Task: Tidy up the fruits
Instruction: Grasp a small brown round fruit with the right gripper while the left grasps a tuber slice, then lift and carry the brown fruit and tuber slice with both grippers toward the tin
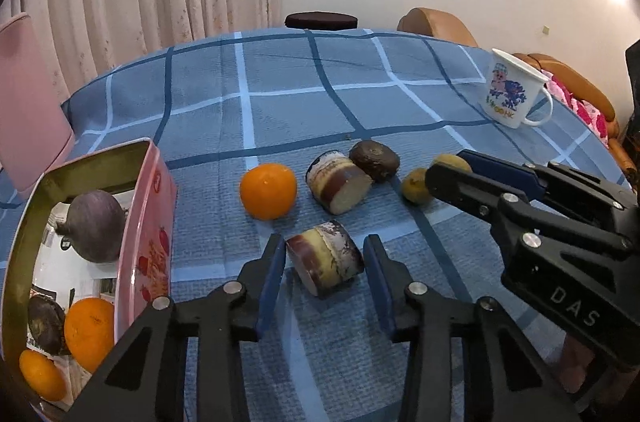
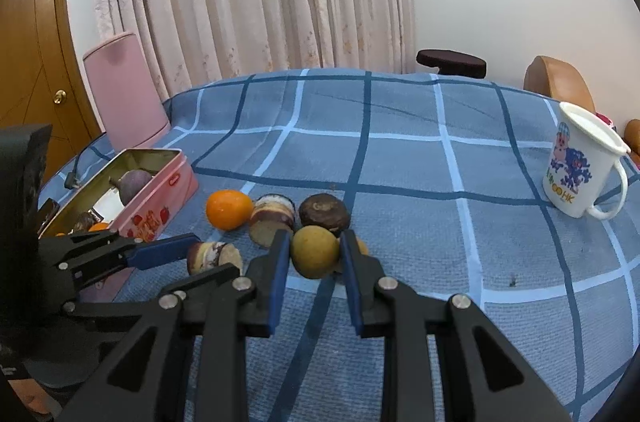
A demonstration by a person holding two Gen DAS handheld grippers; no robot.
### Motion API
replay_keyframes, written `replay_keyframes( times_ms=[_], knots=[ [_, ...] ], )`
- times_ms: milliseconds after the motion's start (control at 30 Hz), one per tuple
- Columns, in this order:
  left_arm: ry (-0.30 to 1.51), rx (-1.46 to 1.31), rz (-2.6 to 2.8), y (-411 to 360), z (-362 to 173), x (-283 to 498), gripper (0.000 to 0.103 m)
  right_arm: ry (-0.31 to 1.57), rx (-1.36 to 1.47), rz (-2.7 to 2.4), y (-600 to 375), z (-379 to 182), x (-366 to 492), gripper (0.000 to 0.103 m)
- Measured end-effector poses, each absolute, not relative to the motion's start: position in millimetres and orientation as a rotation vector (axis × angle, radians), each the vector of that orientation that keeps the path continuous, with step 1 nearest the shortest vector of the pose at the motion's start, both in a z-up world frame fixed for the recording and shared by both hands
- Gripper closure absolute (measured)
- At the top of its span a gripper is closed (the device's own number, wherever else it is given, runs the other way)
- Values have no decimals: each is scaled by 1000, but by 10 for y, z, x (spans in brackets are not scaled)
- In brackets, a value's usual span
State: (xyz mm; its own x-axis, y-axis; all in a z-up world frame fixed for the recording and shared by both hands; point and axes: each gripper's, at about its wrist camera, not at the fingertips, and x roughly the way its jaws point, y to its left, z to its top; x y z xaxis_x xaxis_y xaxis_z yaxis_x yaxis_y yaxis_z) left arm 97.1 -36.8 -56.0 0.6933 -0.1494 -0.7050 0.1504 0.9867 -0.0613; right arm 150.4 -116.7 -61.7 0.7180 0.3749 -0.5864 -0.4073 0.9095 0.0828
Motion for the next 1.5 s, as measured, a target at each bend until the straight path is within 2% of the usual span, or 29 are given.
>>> replay_keyframes(
  times_ms=[1500],
  knots=[
    [542, 7, -89, -287, -302, 587, 61, 458, -61, 473, -1213, -461, 1203, 74]
  ],
)
